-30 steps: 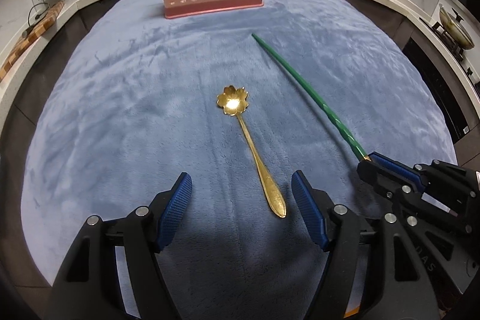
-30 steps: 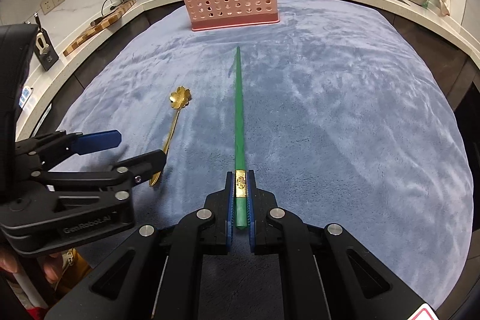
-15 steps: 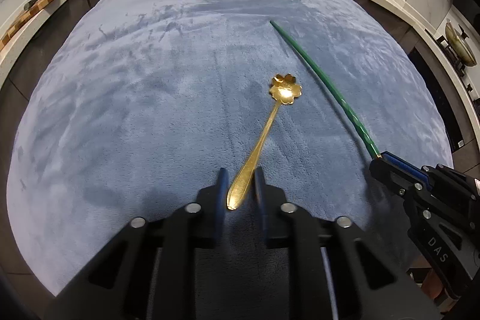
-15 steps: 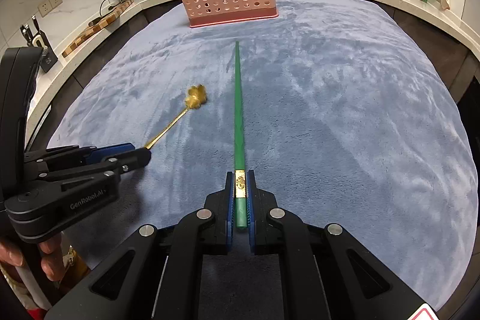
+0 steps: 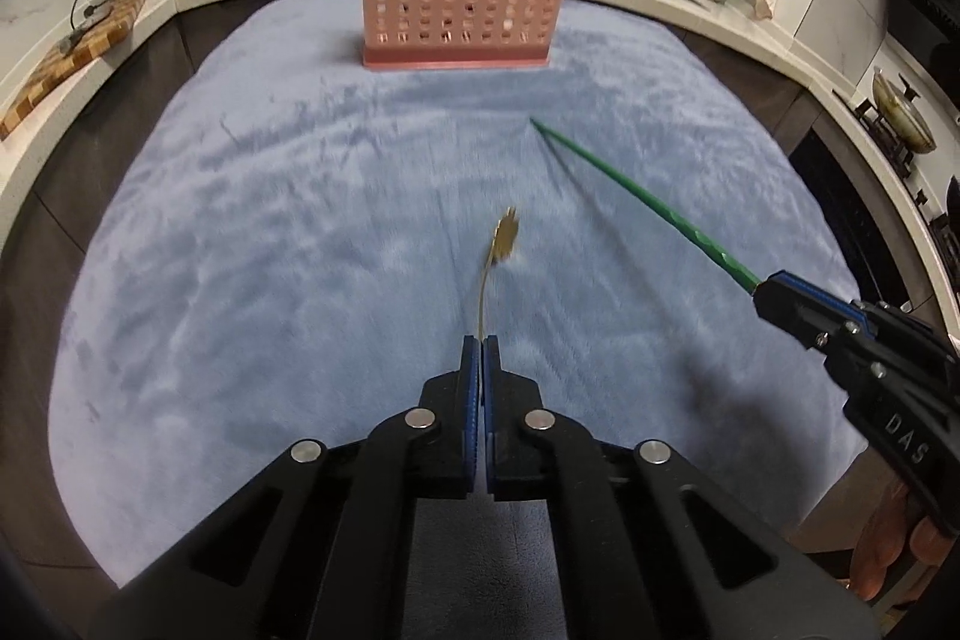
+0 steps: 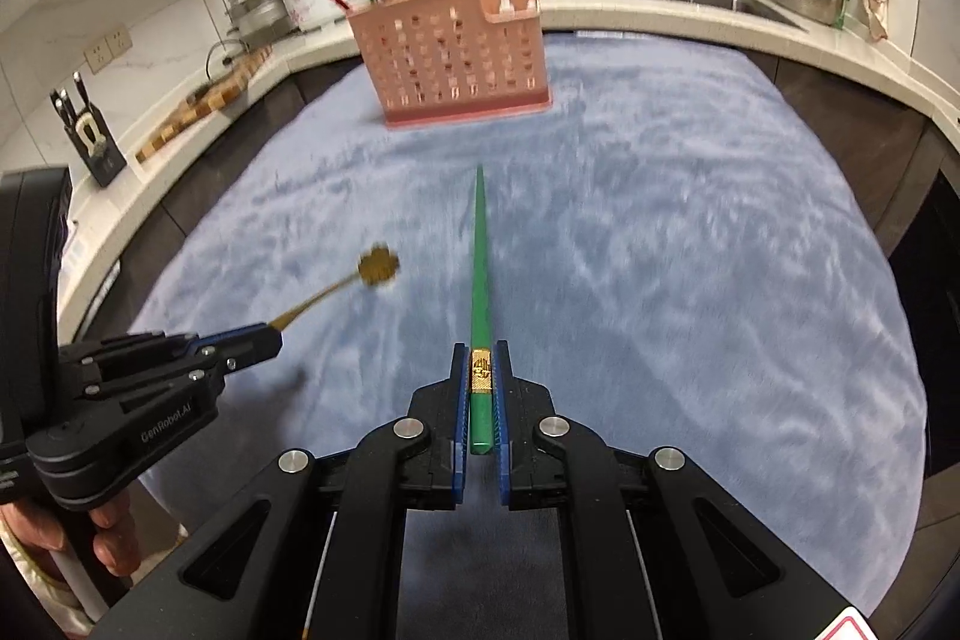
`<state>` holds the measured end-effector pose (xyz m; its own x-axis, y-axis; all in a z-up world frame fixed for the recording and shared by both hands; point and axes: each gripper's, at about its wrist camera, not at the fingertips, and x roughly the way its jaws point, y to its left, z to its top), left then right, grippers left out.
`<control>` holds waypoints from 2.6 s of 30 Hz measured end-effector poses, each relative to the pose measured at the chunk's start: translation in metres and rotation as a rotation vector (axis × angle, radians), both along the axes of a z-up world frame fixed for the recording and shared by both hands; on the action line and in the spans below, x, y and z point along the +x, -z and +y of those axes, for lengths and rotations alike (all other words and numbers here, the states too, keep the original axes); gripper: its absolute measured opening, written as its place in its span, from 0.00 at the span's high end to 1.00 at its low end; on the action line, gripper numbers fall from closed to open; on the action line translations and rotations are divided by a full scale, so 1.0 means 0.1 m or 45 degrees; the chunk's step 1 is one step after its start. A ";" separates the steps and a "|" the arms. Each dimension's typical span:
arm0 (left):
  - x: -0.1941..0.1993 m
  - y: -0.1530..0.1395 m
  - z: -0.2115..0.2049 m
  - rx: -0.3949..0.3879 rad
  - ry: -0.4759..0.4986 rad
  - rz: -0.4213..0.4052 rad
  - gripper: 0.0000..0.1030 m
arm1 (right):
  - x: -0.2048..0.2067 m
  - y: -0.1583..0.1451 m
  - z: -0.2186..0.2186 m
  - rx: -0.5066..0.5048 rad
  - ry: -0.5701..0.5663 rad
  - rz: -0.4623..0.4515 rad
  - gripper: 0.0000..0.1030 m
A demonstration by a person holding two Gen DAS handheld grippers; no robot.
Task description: Organize utensils
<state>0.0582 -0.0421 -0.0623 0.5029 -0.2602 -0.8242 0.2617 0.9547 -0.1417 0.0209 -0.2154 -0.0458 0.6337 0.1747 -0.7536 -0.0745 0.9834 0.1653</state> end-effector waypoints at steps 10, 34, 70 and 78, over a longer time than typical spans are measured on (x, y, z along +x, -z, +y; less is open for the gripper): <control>0.23 -0.54 0.13 -0.033 -0.031 -0.117 1.00 | 0.24 -0.59 -0.10 0.058 0.042 -0.139 0.93; 1.34 -2.02 0.28 -0.089 -0.078 -0.509 1.00 | 1.15 -2.03 -0.24 0.196 0.052 -0.518 0.93; 2.83 -1.49 0.15 -0.065 -0.182 -0.356 0.89 | 2.96 -1.83 -0.03 0.136 0.135 -0.493 0.82; 2.75 -1.57 0.18 -0.011 -0.236 -0.422 0.61 | 2.78 -1.87 -0.01 0.093 0.120 -0.516 0.65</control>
